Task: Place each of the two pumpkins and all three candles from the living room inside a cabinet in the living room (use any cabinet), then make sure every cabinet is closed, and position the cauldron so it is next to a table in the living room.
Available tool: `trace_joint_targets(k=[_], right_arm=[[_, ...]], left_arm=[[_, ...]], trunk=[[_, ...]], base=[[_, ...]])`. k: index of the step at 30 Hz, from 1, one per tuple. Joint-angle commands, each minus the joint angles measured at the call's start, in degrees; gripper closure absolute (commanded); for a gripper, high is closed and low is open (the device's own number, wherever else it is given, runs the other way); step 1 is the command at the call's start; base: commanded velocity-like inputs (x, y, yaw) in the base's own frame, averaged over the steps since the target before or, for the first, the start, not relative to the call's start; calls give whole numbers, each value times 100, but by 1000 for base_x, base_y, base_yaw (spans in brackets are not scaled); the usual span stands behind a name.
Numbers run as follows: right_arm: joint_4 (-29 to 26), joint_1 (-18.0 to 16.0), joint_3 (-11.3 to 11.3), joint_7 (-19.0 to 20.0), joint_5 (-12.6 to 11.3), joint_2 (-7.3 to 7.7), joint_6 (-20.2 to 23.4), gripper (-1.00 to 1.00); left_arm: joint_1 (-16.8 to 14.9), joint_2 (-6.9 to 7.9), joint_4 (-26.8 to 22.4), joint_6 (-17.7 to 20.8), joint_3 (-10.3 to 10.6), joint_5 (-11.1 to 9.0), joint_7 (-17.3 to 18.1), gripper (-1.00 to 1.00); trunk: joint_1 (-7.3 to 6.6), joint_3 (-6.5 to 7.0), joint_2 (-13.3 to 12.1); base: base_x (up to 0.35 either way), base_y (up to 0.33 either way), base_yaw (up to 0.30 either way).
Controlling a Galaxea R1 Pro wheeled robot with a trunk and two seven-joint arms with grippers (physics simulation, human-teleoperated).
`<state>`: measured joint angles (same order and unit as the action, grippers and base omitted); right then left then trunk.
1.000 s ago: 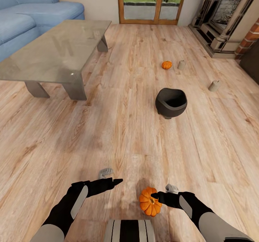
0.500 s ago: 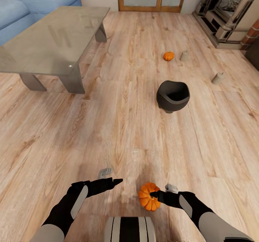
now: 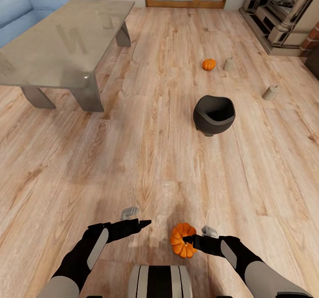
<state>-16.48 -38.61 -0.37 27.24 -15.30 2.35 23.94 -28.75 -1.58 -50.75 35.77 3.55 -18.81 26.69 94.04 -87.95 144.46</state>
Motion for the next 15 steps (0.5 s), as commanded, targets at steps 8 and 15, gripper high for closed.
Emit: trace_joint_targets(k=[8, 15], right_arm=[[-4, 2, 2, -510, 71, 3, 14, 100], [-4, 2, 3, -509, 71, 3, 9, 100]], left_arm=[[-3, -1, -5, 44, -3, -35, -6, -100], [0, -1, -5, 44, -3, -35, -6, -100]], trunk=[[0, -4, 1], [0, -4, 1]], base=[[0, 0, 0], [0, 0, 0]])
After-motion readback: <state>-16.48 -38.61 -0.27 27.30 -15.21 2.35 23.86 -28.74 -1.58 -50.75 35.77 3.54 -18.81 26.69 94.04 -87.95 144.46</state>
